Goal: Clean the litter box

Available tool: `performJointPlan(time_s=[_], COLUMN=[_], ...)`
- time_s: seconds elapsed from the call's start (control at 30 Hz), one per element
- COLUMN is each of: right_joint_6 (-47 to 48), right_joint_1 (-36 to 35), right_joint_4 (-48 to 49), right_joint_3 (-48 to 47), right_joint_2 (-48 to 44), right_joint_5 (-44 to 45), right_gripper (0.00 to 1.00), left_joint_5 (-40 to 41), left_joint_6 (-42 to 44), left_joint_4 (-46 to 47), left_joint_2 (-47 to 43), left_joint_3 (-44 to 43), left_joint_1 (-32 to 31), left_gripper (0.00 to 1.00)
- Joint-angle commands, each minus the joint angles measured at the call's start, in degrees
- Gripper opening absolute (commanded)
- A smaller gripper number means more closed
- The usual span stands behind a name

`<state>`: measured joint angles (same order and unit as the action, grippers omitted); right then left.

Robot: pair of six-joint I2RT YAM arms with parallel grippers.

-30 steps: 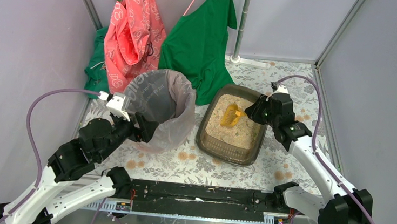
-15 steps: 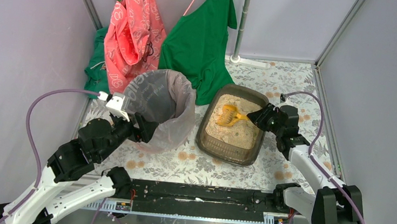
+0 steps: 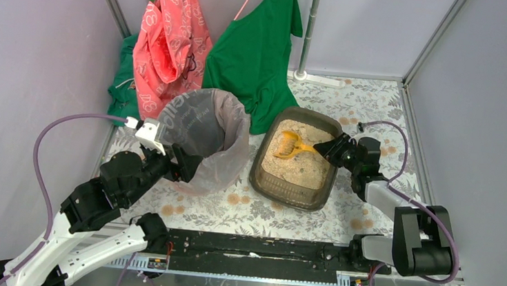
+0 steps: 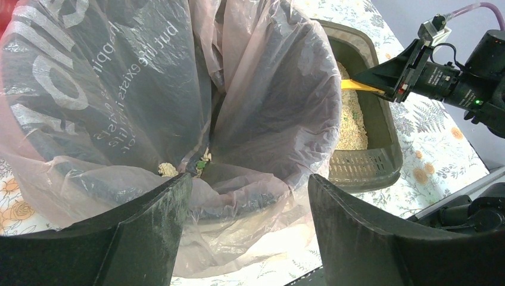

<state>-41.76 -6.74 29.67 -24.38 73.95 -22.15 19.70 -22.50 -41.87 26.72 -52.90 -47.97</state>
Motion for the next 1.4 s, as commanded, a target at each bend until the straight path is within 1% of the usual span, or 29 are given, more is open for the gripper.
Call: performJointPlan(time_s=[0.0, 0.07, 0.17, 0.3, 0.37, 0.47, 0.53, 0.73, 0.83, 1.07, 1.27, 1.37], right_joint_6=[2.15, 1.26, 0.54, 0.86, 0.55, -2.31, -4.11, -5.98, -9.38, -13.79, -21.15, -23.56], right_joint_1=[-0.28, 0.32, 1.61, 5.09, 7.39, 12.46, 14.64, 16.54, 18.36, 23.52, 25.11, 26.28], right_joint_4=[-2.8, -2.19, -3.12, -5.98, -5.41, -0.63, 2.66, 4.21, 7.94, 15.04, 28.31, 33.04], right_joint_3=[3.61, 4.57, 5.81, 6.5, 7.1, 9.51, 10.92, 11.51, 12.03, 14.08, 17.94, 19.35], right_joint_2=[2.65, 1.5, -2.64, -7.43, -8.4, -7.66, -7.04, -8.44, -8.33, -8.26, -8.39, -8.48], right_joint_5=[-1.97, -3.22, -3.99, -6.86, -9.3, -15.97, -18.82, -22.29, -25.45, -31.79, -33.86, -34.01], right_gripper=[0.0, 0.0, 0.0, 0.0, 0.0, 0.0, 0.0, 0.0, 0.0, 0.0, 0.0, 0.0], left_joint_5=[-0.07, -0.23, -0.35, -0.57, -0.87, -1.53, -1.65, -1.6, -1.99, -2.46, -3.97, -4.42], left_joint_6=[-1.02, -1.08, -1.14, -1.18, -1.3, -1.49, -1.58, -1.4, -1.66, -1.75, -2.52, -2.63], left_joint_4=[0.82, 0.87, 0.83, 0.82, 1.08, 1.6, 1.7, 1.61, 1.77, 1.7, 2.24, 2.23], left_joint_2=[-0.37, -0.28, -0.25, -0.42, -0.53, -0.6, -0.52, -0.45, -0.04, 0.67, 2.1, 2.66], left_joint_3=[-0.03, -0.07, -0.01, 0.14, 0.53, 1.08, 1.11, 0.87, 0.66, -0.46, -0.74, -1.76], left_joint_1=[-0.36, -0.29, -0.36, -0.37, -0.3, -0.32, -0.36, -0.37, -0.36, -0.31, -0.36, -0.36], left_gripper=[0.79, 0.79, 0.79, 0.78, 0.78, 0.78, 0.78, 0.78, 0.78, 0.78, 0.77, 0.77])
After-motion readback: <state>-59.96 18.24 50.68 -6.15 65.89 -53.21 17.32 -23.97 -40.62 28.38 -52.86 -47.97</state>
